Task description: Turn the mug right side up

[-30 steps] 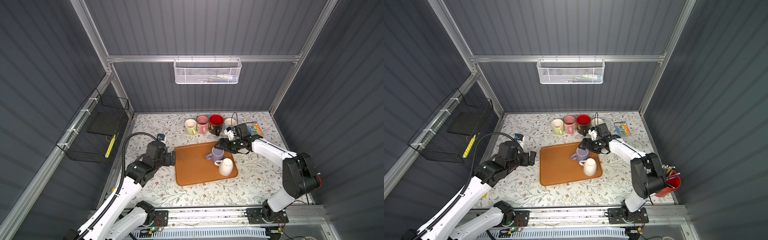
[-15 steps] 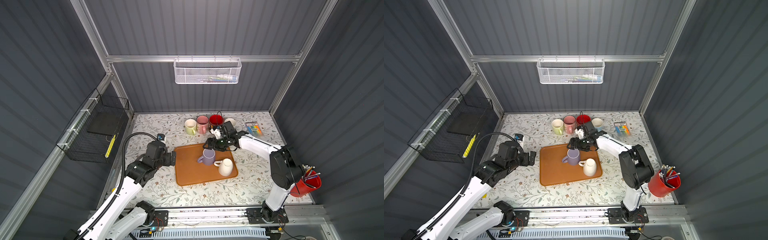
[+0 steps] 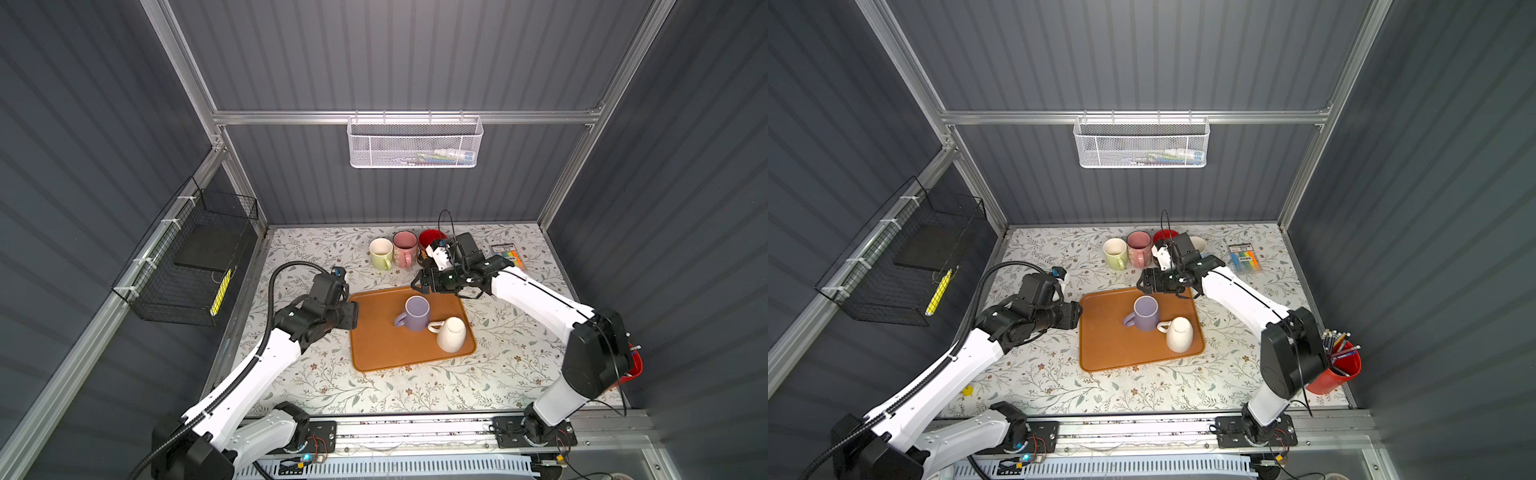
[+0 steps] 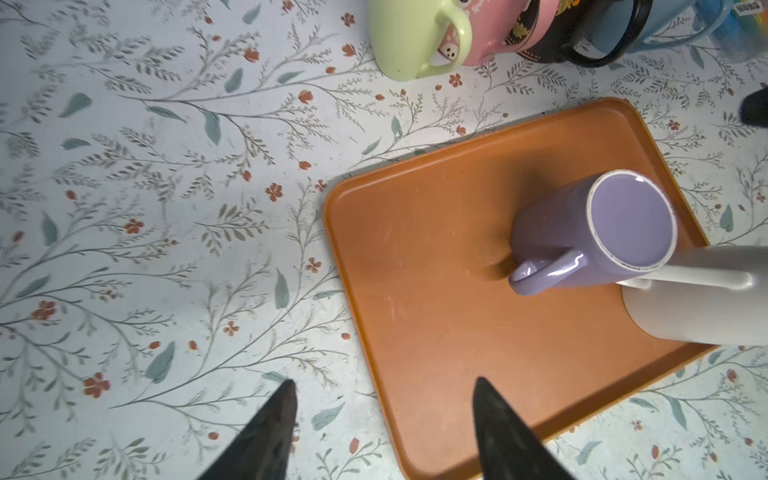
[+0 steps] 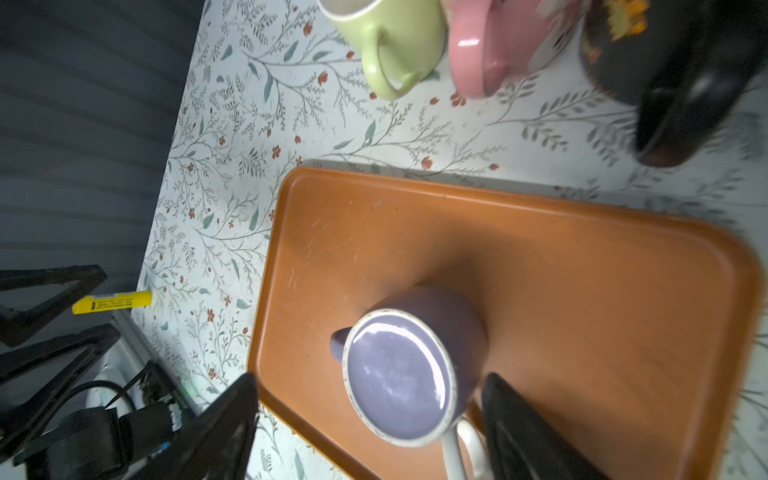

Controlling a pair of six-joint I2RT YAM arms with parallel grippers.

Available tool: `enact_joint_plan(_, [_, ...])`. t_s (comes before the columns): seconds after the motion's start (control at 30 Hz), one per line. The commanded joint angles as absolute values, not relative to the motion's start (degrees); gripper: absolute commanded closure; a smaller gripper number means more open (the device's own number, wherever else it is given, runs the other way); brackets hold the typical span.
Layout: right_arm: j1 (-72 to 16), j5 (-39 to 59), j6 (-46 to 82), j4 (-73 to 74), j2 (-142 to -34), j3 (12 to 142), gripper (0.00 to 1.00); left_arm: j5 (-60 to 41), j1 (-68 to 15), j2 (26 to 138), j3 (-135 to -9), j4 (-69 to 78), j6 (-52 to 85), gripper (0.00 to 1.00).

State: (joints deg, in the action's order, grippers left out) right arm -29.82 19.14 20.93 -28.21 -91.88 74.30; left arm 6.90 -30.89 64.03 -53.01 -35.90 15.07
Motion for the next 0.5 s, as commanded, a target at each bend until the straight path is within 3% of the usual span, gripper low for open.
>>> enact_joint_plan(0.0, [-29.27, 13.42, 18.64, -32.05, -88.2, 70.55, 0.18, 5.19, -34.49, 67.69, -54.92, -33.03, 17.37, 0.42])
enact_joint_plan(0.13, [-29.44, 11.59, 18.7, -32.23, -83.82, 66.65, 0.29, 8.55, -39.95, 75.41, -57.18, -30.09, 18.23, 0.55])
enact_joint_plan(0.3, [-30.83, 8.36, 17.65, -33.62, -82.38, 65.79, 0.55, 7.96, -41.37, 83.14, -59.46, -26.52, 19.15, 0.7])
enact_joint_plan(0.47, [-31.57, 6.68, 17.23, -34.18, -84.11, 65.44, 0.74, 7.68, -41.47, 86.68, -60.03, -23.91, 19.74, 0.75])
